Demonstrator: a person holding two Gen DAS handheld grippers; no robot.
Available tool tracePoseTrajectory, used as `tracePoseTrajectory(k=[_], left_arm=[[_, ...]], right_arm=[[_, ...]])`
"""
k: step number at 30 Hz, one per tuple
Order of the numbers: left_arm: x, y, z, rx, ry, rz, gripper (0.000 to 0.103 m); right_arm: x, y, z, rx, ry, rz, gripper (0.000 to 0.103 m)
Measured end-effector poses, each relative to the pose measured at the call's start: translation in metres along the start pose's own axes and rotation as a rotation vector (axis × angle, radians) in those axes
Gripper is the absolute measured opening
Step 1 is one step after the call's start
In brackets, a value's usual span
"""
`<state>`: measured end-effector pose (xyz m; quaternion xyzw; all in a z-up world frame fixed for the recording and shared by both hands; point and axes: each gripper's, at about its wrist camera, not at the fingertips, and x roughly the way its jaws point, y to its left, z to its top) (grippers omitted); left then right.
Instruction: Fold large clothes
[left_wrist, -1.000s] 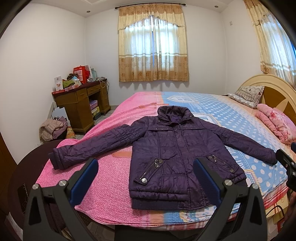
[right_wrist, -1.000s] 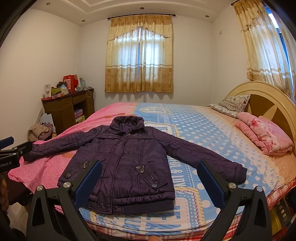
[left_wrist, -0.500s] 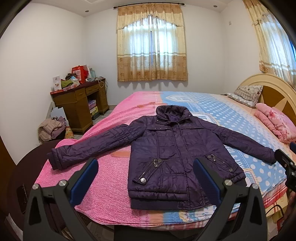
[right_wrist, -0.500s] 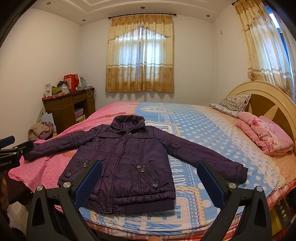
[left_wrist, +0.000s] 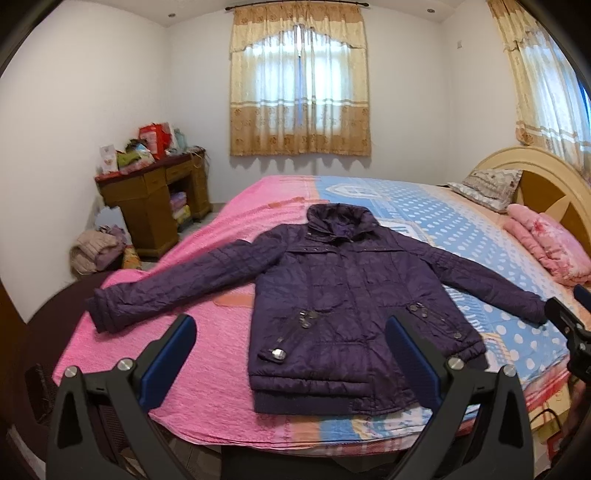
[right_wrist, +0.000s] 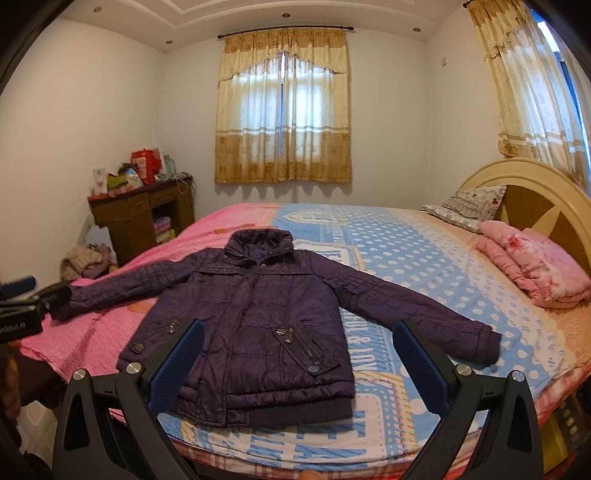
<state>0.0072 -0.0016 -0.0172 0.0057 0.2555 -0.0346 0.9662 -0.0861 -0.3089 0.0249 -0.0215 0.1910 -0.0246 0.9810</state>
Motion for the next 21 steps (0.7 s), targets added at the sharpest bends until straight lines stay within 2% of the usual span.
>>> tracePoseTrajectory(k=[2,5,9,12,16,21], left_arm=[[0.009,-0.001,-0.003,-0.014,0.039,-0.051,0.103],[0.022,-0.005,-0.009,-0.002,0.056,-0.051,0.103],[0.046,-0.007,-0.013,0.006,0.096,-0.061,0.103],[0.067,-0.012,-0.013,0.018,0.117,-0.064,0.103],[0.098,-0.021,-0.009,0.050,0.123,-0.040,0.103],[0.144,-0.029,-0.004,0.089,0.138,0.017,0.103]], right_arm=[[0.008,-0.011,-0.002,0.040,-0.008,0.037,0.102],[0.027,-0.033,-0.010,0.115,-0.001,0.043,0.102],[0.069,-0.074,-0.028,0.135,0.107,-0.067,0.102],[0.096,-0.116,-0.046,0.186,0.180,-0.113,0.102],[0.125,-0.199,-0.074,0.362,0.241,-0.226,0.102],[0.145,-0.290,-0.097,0.576,0.274,-0.322,0.102]])
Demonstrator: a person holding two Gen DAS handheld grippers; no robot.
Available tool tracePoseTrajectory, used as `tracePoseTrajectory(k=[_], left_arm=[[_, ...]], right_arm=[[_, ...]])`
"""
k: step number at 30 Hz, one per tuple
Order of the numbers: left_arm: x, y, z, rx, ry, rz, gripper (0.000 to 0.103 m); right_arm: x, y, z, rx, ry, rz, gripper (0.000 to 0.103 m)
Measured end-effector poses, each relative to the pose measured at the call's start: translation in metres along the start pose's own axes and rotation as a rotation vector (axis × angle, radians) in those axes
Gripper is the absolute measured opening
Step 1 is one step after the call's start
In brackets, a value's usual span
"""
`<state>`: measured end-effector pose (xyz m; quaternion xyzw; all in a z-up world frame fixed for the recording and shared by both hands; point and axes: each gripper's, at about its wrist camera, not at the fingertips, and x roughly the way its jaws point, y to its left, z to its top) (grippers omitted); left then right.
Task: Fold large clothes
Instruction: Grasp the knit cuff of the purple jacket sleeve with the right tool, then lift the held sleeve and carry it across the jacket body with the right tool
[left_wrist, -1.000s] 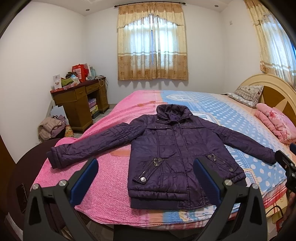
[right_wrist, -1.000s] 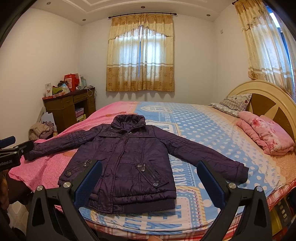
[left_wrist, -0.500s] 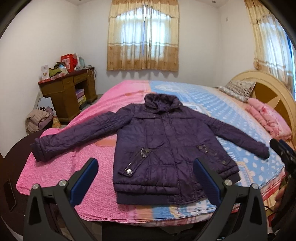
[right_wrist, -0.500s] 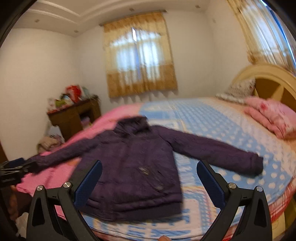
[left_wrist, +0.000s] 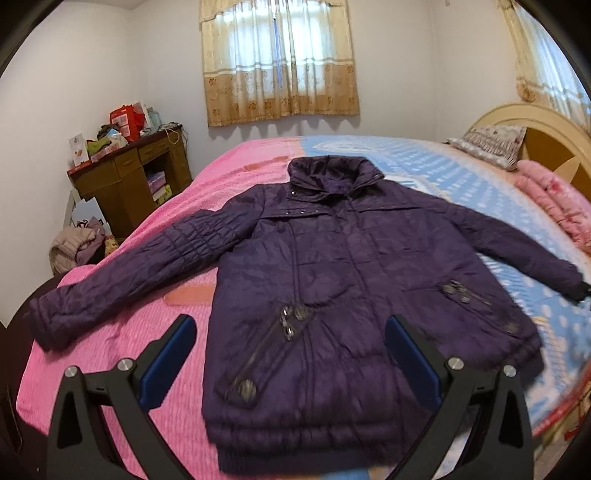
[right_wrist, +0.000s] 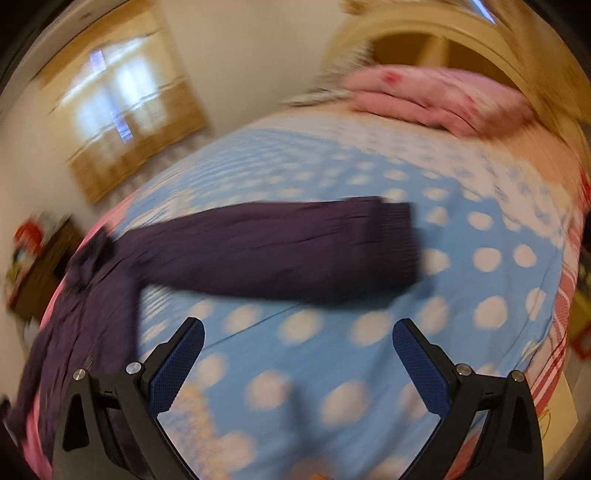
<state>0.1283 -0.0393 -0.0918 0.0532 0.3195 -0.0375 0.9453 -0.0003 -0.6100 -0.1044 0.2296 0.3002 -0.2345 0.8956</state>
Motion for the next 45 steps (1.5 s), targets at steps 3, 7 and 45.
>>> tracePoseTrajectory(k=[3,7,45], left_arm=[[0.021,0.003,0.008,-0.007,0.010,0.022,0.103],[0.042,0.005,0.019,-0.011,-0.004,0.080,0.103],[0.047,0.083,0.022,-0.272,-0.002,0.046,0.103]], right_arm=[[0.016,-0.032,0.020,0.092,-0.002,-0.037,0.102],[0.036,-0.050,0.040,0.130,0.015,-0.042,0.101],[-0.061,0.250,0.174,-0.504,-0.247,0.243,0.035]])
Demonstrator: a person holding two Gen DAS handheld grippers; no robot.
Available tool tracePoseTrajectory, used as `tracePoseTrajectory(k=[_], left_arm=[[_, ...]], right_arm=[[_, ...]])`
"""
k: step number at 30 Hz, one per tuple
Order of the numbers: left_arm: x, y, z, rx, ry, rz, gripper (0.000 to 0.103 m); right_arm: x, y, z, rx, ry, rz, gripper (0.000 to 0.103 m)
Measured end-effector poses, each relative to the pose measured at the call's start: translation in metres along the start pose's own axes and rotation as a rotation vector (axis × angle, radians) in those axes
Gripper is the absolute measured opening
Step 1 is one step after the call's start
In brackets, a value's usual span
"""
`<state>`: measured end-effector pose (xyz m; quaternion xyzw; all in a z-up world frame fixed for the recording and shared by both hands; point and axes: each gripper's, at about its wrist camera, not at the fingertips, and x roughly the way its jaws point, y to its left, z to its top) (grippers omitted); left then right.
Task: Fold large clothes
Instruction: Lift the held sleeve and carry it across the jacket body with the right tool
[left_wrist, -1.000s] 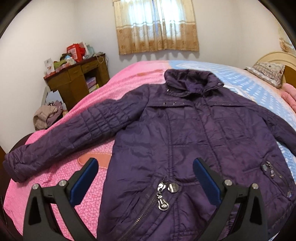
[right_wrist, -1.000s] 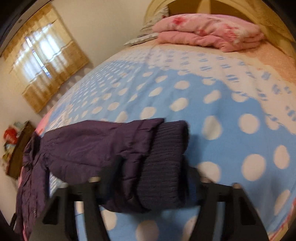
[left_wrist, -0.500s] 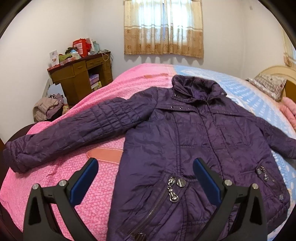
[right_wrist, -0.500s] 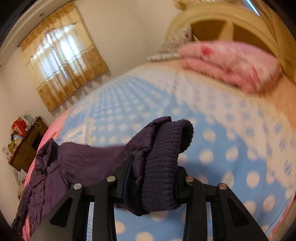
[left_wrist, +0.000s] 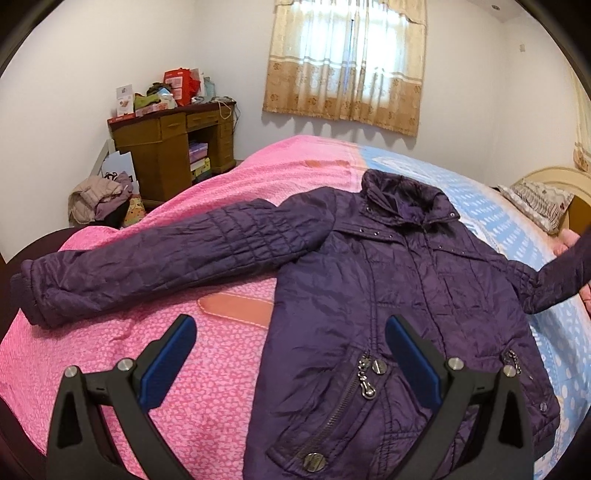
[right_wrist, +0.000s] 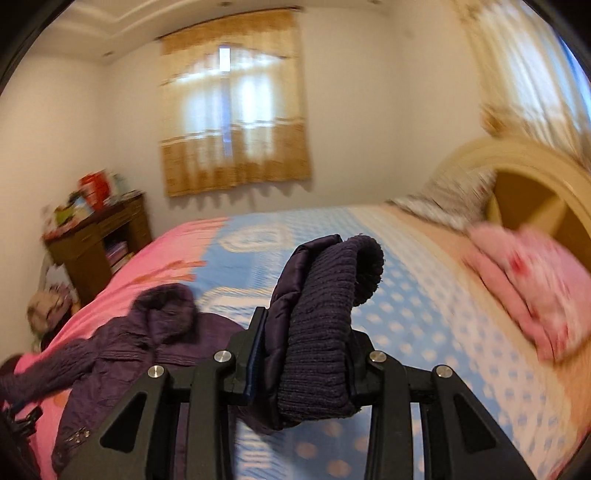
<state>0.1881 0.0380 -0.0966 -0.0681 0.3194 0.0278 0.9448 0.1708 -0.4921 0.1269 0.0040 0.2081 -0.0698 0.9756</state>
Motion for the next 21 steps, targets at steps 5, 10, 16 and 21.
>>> tracePoseTrajectory(k=[5,10,16,21], left_arm=[[0.000,0.010,-0.001,-0.016,0.002,-0.012,0.103],[-0.001,0.024,-0.002,-0.039,-0.008,-0.012,0.103],[0.000,0.036,0.000,-0.056,-0.016,0.000,0.103],[0.003,0.045,0.001,-0.074,-0.014,0.004,0.103]], right_arm=[[-0.002,0.082,0.026,-0.168,-0.033,0.084,0.035],[0.000,0.164,0.034,-0.329,-0.040,0.165,0.035],[0.018,0.255,0.022,-0.498,-0.027,0.226,0.035],[0.050,0.322,-0.017,-0.640,0.034,0.275,0.034]])
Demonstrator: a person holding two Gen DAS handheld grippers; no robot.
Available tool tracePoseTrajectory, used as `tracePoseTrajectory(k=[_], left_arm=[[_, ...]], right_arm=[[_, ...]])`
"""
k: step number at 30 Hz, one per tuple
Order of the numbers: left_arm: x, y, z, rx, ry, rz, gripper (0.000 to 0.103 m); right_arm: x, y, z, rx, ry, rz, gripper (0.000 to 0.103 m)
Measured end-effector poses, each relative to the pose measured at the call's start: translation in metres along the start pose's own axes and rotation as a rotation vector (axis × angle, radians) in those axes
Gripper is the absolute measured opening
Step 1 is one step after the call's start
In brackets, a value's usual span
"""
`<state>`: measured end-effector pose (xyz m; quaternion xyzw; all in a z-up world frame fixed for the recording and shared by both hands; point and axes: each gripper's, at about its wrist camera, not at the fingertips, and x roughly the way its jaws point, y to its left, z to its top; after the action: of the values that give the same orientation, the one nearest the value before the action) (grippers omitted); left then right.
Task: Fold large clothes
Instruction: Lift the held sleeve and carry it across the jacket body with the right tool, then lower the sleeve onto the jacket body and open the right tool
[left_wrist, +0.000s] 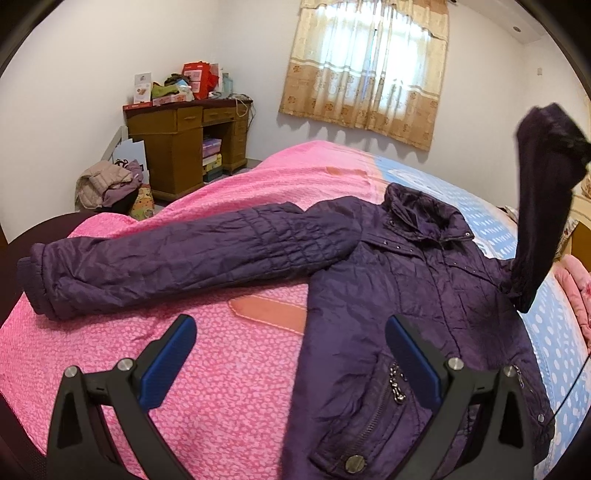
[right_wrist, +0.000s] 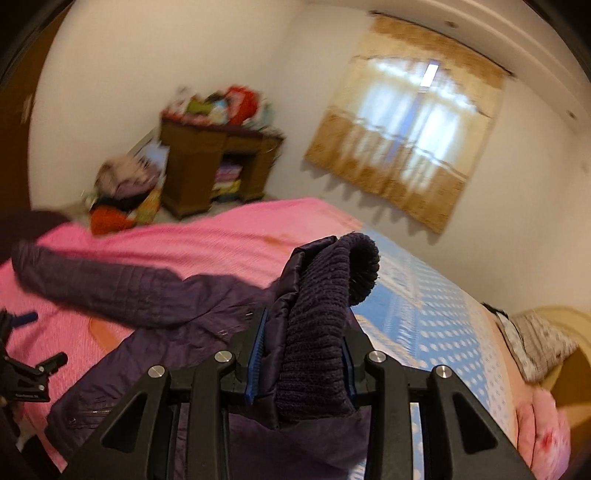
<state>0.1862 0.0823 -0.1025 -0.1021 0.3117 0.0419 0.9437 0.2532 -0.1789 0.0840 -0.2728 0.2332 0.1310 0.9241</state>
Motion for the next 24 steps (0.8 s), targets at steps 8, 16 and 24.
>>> tracePoseTrajectory(k=[8,16,24], left_arm=[[0.004,0.009,-0.001,-0.006,0.003,0.029,0.103],[0.013,0.013,-0.009,0.045,0.046,0.078,0.103],[0.022,-0.018,0.015,0.149,-0.004,0.097,0.103]], right_arm=[[0.090,0.126,-0.028,-0.139,0.065,0.135,0.034],[0.144,0.164,-0.081,0.013,0.196,0.381,0.056],[0.093,0.077,-0.128,0.124,0.175,0.336,0.060]])
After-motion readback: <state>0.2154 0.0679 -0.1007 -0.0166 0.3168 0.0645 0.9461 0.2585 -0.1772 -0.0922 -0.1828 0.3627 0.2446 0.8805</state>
